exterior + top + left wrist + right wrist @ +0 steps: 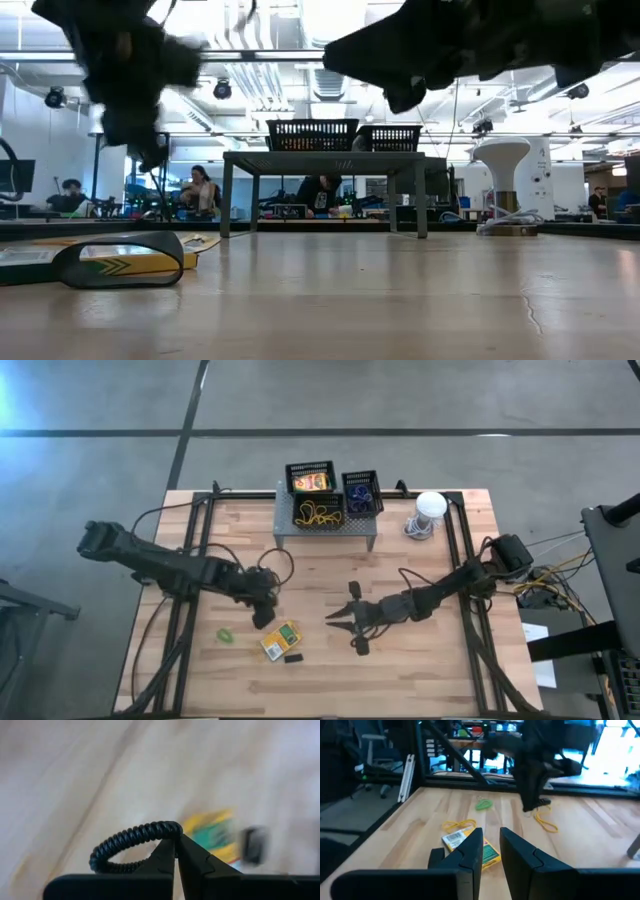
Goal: Pick & Place Office Desk Supplies
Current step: Put the black spring keychain into the right black bin
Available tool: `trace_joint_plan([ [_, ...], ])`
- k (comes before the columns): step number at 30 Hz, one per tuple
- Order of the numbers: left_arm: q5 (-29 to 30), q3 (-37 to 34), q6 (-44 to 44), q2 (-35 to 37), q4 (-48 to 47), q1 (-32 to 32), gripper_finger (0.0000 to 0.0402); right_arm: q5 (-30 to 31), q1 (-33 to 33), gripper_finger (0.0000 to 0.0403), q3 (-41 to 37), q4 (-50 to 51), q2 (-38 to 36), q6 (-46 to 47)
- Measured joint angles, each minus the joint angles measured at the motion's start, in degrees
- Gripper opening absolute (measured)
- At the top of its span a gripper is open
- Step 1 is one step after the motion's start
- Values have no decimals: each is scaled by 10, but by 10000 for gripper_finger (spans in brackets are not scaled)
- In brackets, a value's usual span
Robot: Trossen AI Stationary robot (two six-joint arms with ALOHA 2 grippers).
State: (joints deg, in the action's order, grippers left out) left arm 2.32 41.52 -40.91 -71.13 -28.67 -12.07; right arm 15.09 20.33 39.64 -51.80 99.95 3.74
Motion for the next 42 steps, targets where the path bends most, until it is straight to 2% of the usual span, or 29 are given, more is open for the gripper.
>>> trace_joint_plan([
  [6, 2, -31, 195, -4, 302, -27, 12, -3, -33, 81, 3, -3, 20, 98],
  [9, -5, -44, 264, -4, 392, -28, 11, -5, -49, 110, 5, -12, 22, 127],
  [13, -7, -52, 324, -6, 458, -28, 11, -6, -64, 155, 21, -22, 22, 116],
  [18, -15, -52, 370, -6, 493, -28, 11, -5, -69, 194, 53, -28, 22, 13],
  [21, -56, -52, 394, -6, 499, -28, 11, 6, -70, 202, 74, -33, 22, -43],
  [26, -116, -52, 440, -6, 499, -28, 11, 65, -71, 203, 97, -20, 22, -130],
  [30, -140, -52, 472, -6, 495, -26, 11, 12, -71, 203, 116, -2, 22, -191],
  [32, -140, -52, 486, -6, 494, -21, 11, -18, -73, 203, 130, 37, 22, -205],
  [38, -140, -52, 491, -6, 480, 8, 11, -20, -100, 203, 176, 198, 5, -193],
  [42, -140, -52, 474, -6, 469, 20, 11, -66, -106, 203, 213, 318, -11, -185],
])
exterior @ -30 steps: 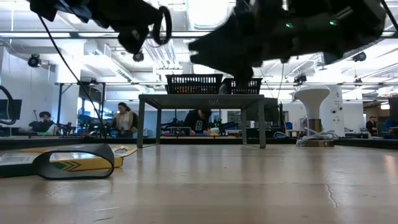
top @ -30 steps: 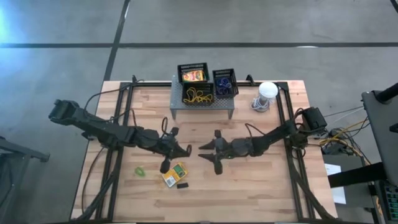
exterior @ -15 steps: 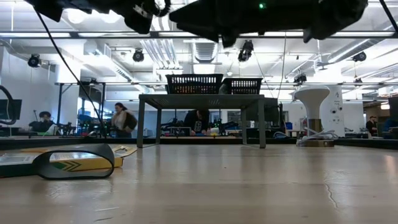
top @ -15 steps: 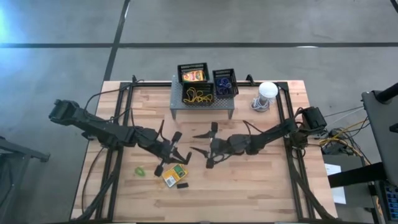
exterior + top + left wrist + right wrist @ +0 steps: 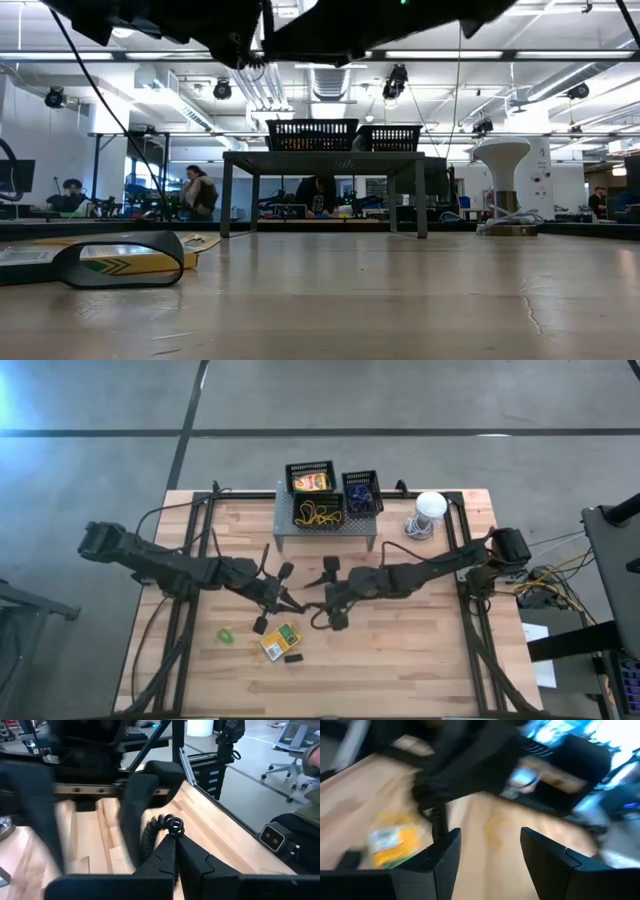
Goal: Pick & Place Office Desk Supplies
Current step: Put the black spring keychain into the right black bin
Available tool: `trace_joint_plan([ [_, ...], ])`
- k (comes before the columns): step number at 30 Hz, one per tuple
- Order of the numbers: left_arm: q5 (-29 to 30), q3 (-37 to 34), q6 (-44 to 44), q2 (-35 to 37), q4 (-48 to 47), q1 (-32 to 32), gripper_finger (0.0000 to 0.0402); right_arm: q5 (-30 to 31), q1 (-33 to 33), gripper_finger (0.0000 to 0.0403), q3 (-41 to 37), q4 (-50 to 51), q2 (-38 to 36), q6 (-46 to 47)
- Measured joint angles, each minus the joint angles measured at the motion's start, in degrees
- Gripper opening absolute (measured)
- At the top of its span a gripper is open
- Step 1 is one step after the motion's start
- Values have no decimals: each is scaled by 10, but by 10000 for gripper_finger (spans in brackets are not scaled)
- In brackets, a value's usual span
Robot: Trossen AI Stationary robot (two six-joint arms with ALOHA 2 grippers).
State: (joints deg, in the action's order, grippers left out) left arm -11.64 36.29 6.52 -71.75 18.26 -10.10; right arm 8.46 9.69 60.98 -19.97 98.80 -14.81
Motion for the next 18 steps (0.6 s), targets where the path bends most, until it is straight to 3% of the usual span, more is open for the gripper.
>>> trace_joint_plan([
  [8, 2, 0, -5, 0, -2, 5, 11, -54, -1, 195, 23, 31, 11, 17],
  [18, 35, 0, -9, 0, -15, 10, 11, -55, -7, 154, 13, 118, -5, 78],
])
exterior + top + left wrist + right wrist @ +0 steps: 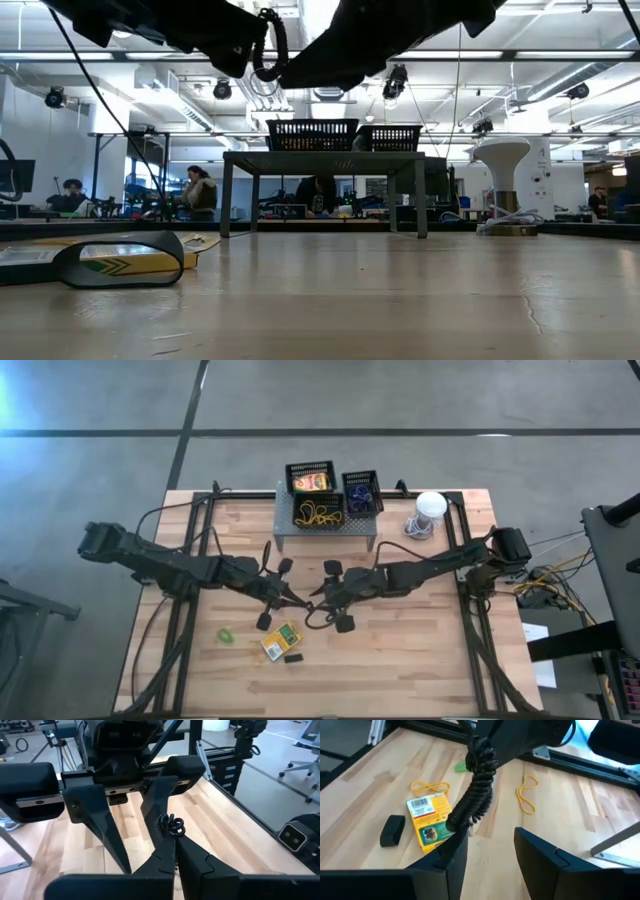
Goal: Pick & Place Office Desk Supplies
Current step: Put the black spring keychain into the right black bin
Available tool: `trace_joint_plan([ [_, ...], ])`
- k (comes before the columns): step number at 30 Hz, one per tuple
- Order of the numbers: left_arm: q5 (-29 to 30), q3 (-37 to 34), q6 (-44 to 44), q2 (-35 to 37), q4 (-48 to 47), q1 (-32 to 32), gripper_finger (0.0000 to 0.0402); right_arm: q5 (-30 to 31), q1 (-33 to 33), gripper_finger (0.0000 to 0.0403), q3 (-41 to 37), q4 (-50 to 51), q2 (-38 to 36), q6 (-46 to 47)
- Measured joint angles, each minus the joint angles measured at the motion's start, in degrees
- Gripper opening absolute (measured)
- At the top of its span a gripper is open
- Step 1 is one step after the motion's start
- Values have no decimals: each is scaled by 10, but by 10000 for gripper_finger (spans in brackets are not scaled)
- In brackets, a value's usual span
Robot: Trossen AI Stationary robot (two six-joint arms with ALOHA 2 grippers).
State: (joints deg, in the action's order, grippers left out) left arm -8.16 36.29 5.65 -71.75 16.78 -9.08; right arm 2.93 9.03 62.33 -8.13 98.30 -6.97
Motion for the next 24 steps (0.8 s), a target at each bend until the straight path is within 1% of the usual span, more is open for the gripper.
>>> trace_joint_plan([
  [5, 5, 0, -1, 0, -2, 2, 11, -1, -3, 151, -3, -32, 3, 2],
  [7, 13, 0, -2, 0, -3, 3, 11, -12, -2, 153, -3, -45, 10, -4],
  [10, 29, -1, -3, 0, -5, 3, 11, -27, -2, 157, -4, -46, 12, -6],
  [15, 55, -1, -3, 0, -12, 6, 11, -29, -4, 166, -4, -38, 8, 8],
  [20, 67, -1, -12, 0, -29, 5, 11, -30, -12, 188, -4, -7, 8, 68],
  [24, 79, -1, -13, 0, -35, 6, 11, -46, -19, 213, -8, -9, 17, 82],
])
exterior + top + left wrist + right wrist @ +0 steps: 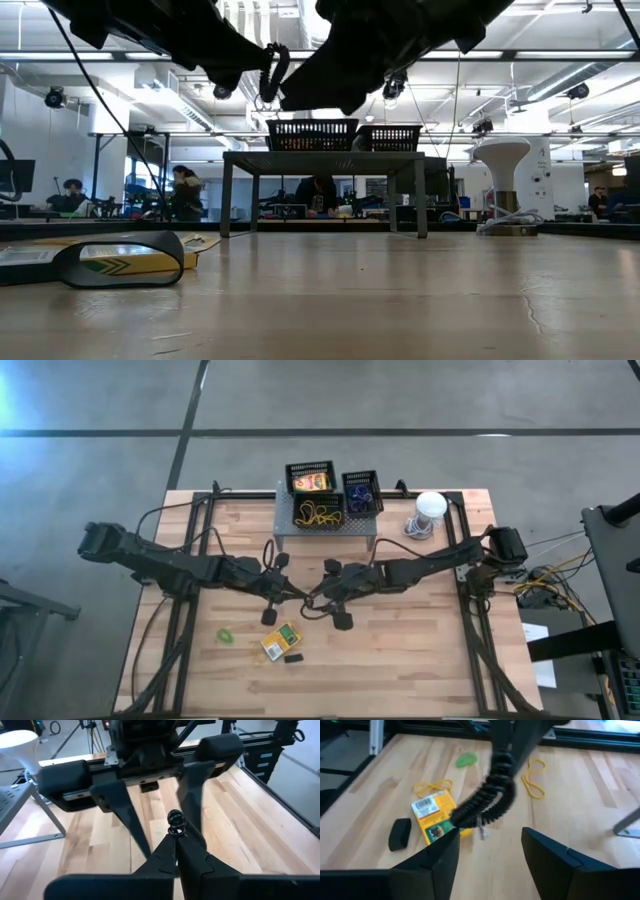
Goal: Pick & Place Office Desk Supplies
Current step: Put the black spring keychain into the right black bin
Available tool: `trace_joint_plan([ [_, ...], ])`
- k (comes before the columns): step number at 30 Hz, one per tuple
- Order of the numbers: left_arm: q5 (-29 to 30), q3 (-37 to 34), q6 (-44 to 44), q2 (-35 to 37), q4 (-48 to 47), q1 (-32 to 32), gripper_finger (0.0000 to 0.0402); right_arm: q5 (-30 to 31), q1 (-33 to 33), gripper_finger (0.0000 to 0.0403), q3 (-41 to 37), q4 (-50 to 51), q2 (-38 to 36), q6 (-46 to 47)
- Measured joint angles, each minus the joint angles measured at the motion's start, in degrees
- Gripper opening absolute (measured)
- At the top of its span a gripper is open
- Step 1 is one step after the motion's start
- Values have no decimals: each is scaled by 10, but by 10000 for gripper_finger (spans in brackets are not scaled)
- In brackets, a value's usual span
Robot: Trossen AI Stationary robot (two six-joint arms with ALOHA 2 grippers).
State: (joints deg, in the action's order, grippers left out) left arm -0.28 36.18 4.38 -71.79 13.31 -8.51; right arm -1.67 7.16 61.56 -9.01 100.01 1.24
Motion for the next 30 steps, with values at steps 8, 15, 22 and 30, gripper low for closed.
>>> trace_joint_plan([
  [8, 3, -4, -3, 0, 2, 0, 11, 10, -1, 248, -1, -18, 12, -27],
  [15, 3, -19, -14, 0, 8, 1, 11, 78, -1, 220, -1, -41, -1, -39],
  [22, 3, -21, -16, 0, 10, 1, 11, 79, -3, 144, -1, -40, -1, -44],
  [30, 3, -21, -14, 0, 46, 1, 34, 79, -3, 44, -1, -57, 16, -43],
])
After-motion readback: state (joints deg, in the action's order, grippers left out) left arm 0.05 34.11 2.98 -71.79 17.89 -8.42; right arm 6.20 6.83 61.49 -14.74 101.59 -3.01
